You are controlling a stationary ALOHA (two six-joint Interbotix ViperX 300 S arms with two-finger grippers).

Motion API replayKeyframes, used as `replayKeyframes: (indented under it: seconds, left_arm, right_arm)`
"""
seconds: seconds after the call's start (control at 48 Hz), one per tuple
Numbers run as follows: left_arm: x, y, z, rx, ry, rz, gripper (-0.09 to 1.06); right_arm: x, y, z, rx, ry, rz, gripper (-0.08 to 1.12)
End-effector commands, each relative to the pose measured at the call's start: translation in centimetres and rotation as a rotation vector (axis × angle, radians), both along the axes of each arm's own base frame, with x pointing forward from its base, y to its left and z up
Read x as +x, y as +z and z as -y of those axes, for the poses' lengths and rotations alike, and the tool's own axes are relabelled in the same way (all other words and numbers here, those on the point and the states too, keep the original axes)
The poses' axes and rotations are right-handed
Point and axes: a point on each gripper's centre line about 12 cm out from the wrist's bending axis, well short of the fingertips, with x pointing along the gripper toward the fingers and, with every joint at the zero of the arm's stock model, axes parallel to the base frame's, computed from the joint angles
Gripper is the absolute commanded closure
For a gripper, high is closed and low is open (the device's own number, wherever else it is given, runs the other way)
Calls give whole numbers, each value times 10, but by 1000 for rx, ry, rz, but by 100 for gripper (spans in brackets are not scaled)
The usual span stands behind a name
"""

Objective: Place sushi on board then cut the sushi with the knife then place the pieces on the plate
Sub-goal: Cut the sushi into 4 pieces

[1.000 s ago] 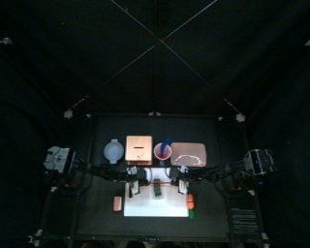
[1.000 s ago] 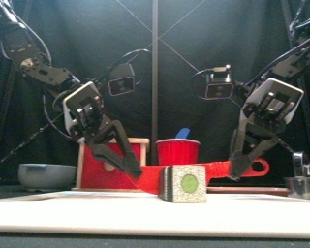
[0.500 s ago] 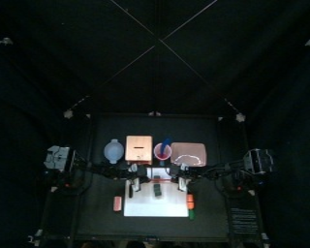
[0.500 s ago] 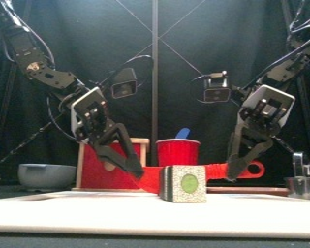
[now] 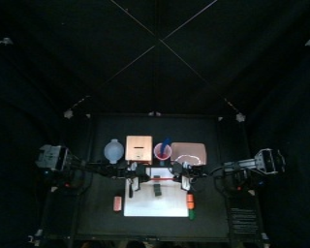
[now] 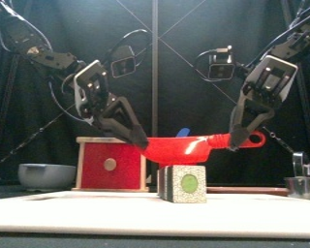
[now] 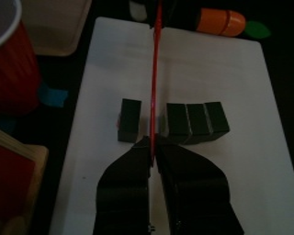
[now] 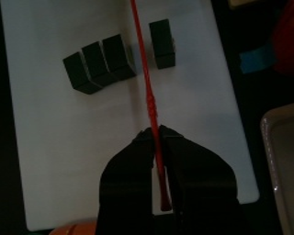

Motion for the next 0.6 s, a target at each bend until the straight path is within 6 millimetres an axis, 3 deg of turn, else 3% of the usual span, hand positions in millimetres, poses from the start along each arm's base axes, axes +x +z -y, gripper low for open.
replayKeyframes:
  seconds: [0.021, 0.25, 0.604]
  left_arm:
    - [4, 25, 15, -6, -39, 72, 55]
    - [3, 13, 40, -19, -94, 40, 55]
    - [1, 0, 50, -55, -82, 0, 55]
  right_arm:
    - [-1, 24, 0, 9, -9, 80, 71]
    - [-6, 23, -11, 29, 12, 75, 71]
    - [-6, 14, -13, 51, 1, 51, 71]
